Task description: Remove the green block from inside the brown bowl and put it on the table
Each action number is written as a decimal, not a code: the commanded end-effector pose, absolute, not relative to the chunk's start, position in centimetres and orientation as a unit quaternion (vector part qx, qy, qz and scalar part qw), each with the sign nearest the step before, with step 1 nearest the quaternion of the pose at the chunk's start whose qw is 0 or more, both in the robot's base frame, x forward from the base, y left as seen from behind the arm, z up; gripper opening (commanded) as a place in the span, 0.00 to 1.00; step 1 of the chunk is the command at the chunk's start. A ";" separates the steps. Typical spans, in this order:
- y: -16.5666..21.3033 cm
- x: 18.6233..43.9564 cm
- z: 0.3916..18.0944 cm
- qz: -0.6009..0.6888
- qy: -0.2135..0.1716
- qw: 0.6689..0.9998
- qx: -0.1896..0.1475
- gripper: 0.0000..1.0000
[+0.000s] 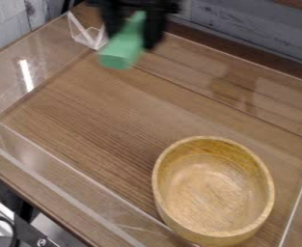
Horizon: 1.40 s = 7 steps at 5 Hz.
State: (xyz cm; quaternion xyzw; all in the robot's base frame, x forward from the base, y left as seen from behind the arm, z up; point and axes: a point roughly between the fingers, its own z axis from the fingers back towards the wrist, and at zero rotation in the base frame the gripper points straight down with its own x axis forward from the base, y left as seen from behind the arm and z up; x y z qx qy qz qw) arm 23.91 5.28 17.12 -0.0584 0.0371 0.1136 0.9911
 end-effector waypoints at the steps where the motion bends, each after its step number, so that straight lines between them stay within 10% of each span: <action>1: 6.9 23.7 16.1 0.098 0.011 0.994 -0.056 0.00; 4: 2.6 24.6 12.4 0.059 0.013 0.997 -0.048 0.00; 7: 6.3 24.5 9.5 0.041 0.006 0.998 -0.042 0.00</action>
